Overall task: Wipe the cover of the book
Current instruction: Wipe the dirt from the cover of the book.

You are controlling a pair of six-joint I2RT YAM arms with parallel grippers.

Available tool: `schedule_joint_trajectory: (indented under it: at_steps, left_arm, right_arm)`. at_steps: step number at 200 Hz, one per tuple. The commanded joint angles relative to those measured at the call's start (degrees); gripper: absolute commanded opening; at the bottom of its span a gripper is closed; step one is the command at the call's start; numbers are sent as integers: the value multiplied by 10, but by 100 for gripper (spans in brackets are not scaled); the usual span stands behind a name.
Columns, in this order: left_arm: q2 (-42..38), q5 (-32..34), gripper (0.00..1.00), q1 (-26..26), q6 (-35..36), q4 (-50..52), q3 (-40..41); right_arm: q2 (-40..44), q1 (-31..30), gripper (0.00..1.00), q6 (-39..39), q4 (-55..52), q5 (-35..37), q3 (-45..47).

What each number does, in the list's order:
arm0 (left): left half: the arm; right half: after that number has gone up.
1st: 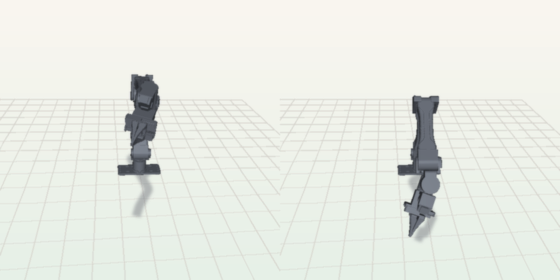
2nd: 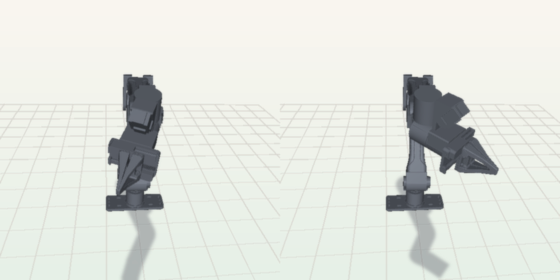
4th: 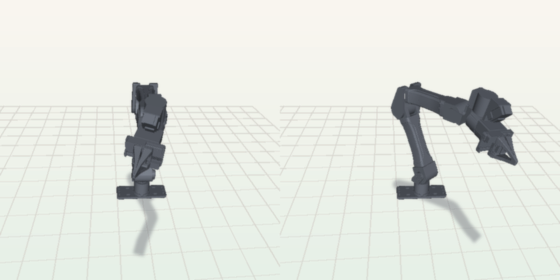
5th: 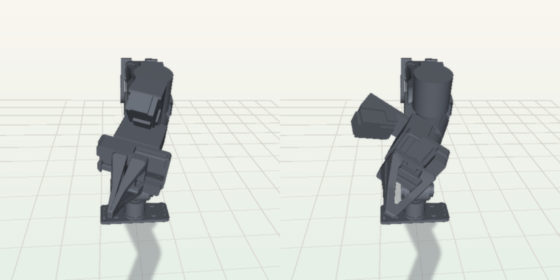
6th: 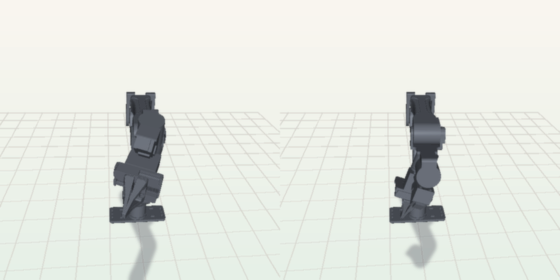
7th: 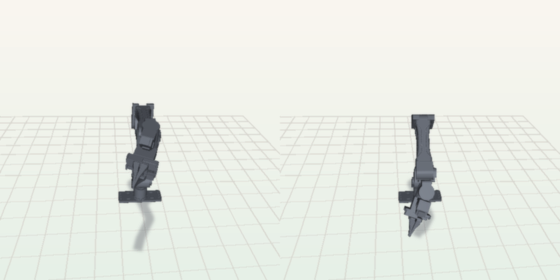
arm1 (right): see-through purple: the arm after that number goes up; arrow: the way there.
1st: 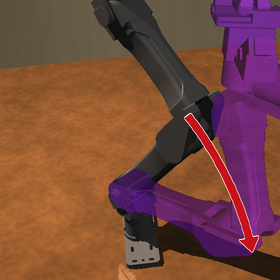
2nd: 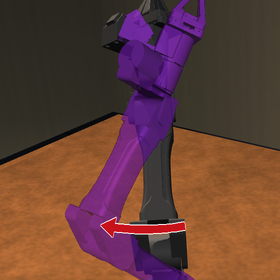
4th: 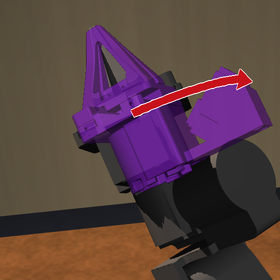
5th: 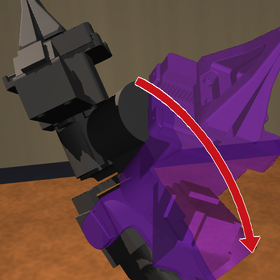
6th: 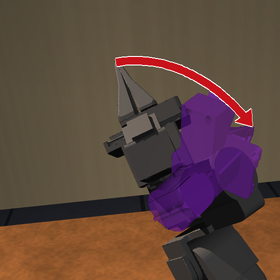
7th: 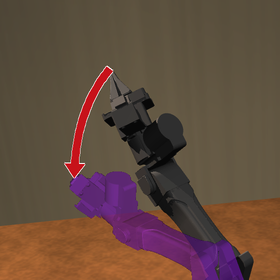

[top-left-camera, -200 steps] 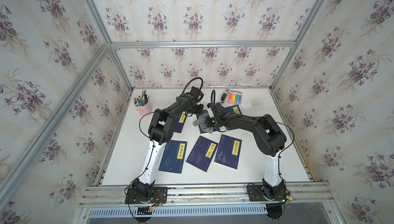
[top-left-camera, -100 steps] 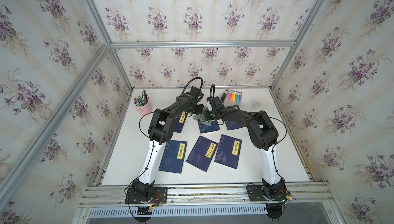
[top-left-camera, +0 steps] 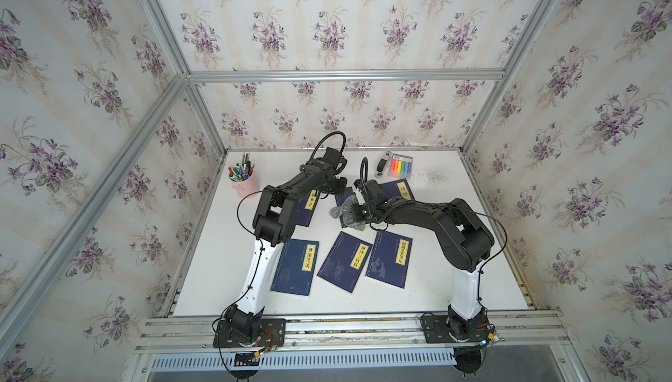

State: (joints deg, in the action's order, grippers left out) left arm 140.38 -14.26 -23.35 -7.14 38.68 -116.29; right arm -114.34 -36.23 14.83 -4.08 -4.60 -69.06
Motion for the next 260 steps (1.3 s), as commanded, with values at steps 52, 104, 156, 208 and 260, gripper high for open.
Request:
schedule_joint_trajectory:
  at_steps: [52, 104, 156, 208, 260]
  left_arm:
    - [19, 12, 0, 0, -2, 36, 9]
    - [20, -7, 0, 7, -11, 33, 9]
    - [22, -22, 0, 12, -13, 36, 9]
    - [25, -43, 0, 19, -15, 41, 6]
    - [25, -86, 0, 32, -24, 40, 9]
  right_arm:
    - [-132, 5, 0, -28, -145, -6, -166]
    - [-84, -2, 0, -11, -108, -29, -75]
    - [-4, -16, 0, 19, -62, -41, 47]
    - [-44, -14, 0, 14, -67, -40, -15]
    - [-103, 0, 0, 26, -81, -44, -97]
